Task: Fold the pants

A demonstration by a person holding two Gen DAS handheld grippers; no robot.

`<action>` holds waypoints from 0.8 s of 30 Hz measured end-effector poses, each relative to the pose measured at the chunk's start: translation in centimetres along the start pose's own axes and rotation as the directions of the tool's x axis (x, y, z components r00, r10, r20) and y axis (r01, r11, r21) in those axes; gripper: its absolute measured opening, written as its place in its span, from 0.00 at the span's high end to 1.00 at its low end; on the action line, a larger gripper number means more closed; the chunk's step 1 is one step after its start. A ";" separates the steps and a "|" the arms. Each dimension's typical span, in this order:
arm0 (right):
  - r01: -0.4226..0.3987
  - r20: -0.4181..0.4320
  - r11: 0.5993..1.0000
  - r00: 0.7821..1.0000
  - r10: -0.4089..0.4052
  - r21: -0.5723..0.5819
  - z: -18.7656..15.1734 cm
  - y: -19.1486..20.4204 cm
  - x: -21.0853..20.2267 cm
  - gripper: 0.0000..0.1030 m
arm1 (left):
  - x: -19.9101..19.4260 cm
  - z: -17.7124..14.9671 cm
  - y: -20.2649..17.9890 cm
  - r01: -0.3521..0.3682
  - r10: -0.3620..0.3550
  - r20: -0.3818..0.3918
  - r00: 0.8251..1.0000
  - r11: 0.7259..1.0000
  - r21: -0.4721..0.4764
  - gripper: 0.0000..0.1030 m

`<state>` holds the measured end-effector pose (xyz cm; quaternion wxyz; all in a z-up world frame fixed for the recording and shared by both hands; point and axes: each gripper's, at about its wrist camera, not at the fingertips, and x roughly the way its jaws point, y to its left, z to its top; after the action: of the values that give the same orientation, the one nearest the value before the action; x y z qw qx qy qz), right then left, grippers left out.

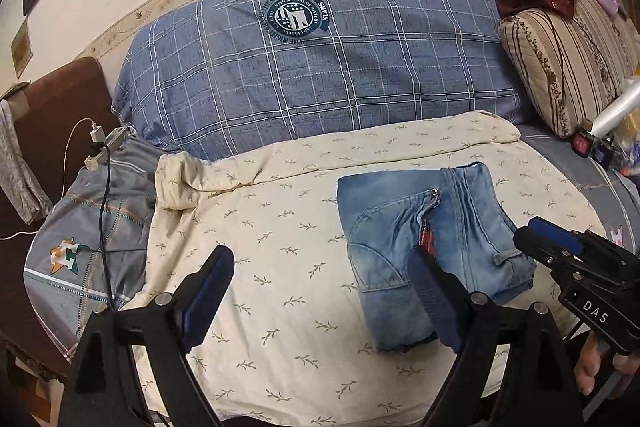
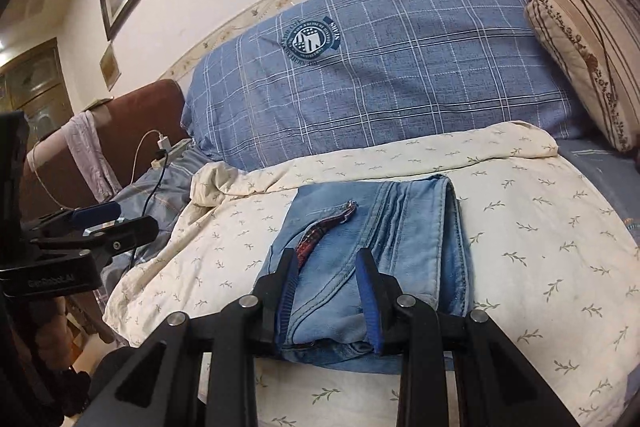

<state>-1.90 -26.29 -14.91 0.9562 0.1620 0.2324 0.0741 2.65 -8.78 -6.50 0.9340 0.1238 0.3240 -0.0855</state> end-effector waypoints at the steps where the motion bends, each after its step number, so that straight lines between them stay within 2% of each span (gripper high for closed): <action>1: -0.001 0.003 1.000 1.000 0.001 0.003 0.1 -0.1 -0.1 0.68 | 0.1 0.1 -0.1 -0.005 0.005 -0.003 1.000 1.000 0.000 0.14; 8: -0.012 0.043 1.000 0.999 0.011 0.015 0.5 -0.8 -1.1 0.66 | 1.2 0.1 -1.1 -0.027 0.027 -0.028 0.999 1.000 0.006 0.14; 10: -0.016 0.050 1.000 0.999 0.015 0.019 0.6 -0.9 -1.2 0.61 | 1.5 0.1 -1.4 -0.029 0.029 -0.031 0.999 1.000 0.007 0.14; 11: -0.014 0.054 1.000 0.998 0.013 0.024 0.7 -1.0 -1.3 0.48 | 1.6 0.2 -1.6 -0.033 0.033 -0.031 0.999 0.999 0.009 0.14; 12: -0.012 0.062 0.999 0.998 0.010 0.032 0.7 -1.1 -1.4 0.42 | 1.6 0.2 -1.8 -0.037 0.038 -0.030 0.999 0.999 0.011 0.14; 16: -0.014 0.092 0.999 0.996 0.011 0.036 0.9 -1.3 -1.9 0.42 | 2.0 0.2 -2.3 -0.048 0.048 -0.024 0.999 0.999 0.015 0.12; 24: -0.014 0.085 0.999 0.996 0.009 0.051 1.2 -1.8 -1.7 0.42 | 2.6 0.3 -2.3 -0.064 0.065 -0.017 0.998 0.998 0.012 0.11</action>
<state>-2.73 -28.65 -13.83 0.9603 0.1909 0.1923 0.0666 4.31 -11.27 -8.31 0.9328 0.1402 0.3273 -0.0561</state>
